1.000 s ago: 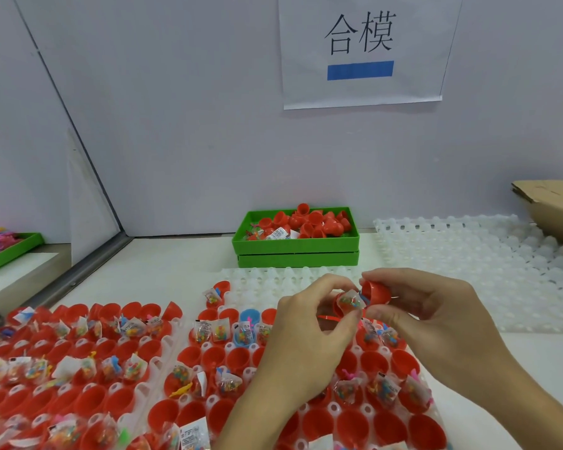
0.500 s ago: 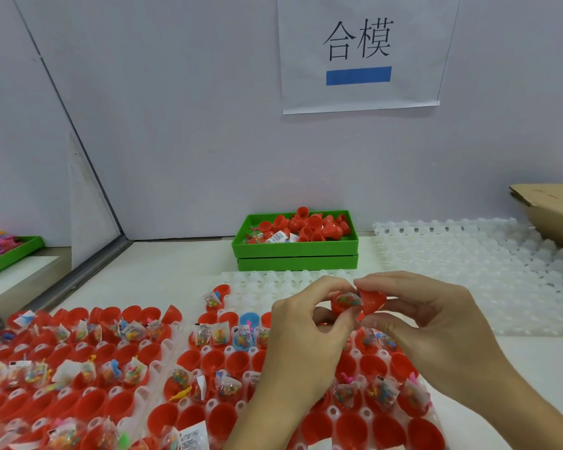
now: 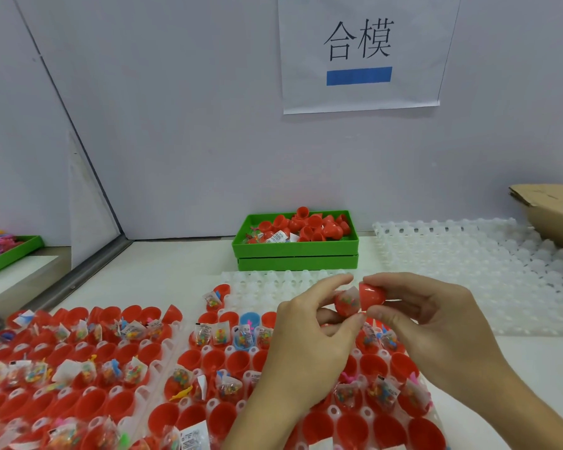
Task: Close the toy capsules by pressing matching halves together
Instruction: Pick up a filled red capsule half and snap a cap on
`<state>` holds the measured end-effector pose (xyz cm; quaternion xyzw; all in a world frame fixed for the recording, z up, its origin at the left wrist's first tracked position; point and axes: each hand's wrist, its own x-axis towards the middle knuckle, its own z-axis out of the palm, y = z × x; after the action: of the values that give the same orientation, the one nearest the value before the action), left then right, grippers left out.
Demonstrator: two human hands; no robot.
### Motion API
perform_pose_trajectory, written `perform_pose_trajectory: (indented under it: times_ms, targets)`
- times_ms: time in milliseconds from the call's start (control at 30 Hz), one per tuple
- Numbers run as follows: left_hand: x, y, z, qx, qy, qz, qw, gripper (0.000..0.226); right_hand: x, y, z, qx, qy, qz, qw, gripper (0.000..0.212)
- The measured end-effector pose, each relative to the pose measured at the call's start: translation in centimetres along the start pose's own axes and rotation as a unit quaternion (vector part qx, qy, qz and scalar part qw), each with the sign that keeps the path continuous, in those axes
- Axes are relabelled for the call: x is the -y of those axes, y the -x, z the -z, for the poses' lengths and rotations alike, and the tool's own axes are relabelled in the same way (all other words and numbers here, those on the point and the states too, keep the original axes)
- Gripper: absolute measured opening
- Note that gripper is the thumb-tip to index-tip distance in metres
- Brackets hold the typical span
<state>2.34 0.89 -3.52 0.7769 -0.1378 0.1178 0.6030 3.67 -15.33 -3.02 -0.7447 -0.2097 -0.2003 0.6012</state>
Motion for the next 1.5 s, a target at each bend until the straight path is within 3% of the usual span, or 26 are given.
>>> perform_pose_trajectory:
  times_ms: [233,433,800,967,1133,1500]
  targets:
    - [0.0,-0.2,0.3,-0.002,0.004,-0.02,1.0,0.019,0.0,0.0,0.0,0.005,-0.011,-0.017,1.0,0.046]
    - [0.3,-0.3,0.2,-0.03,-0.004,-0.032,0.999,0.015,0.3,0.1,0.0,0.016,-0.009,-0.009,1.0,0.046]
    - [0.1,-0.2,0.2,-0.024,0.016,-0.008,1.0,0.016,0.4,0.3,-0.3,0.018,0.008,-0.011,1.0,0.047]
    - [-0.3,-0.1,0.3,-0.029,0.076,0.017,0.997,0.019,0.7,0.3,-0.2,0.008,0.014,-0.015,1.0,0.044]
    - [-0.3,-0.2,0.9,0.002,0.045,0.016,0.999,0.032,0.6,0.2,0.0,-0.003,-0.005,-0.034,0.999,0.041]
    - [-0.7,-0.4,1.4,-0.005,0.054,-0.006,0.999,0.025,1.1,0.2,0.4,0.024,-0.038,-0.029,0.999,0.041]
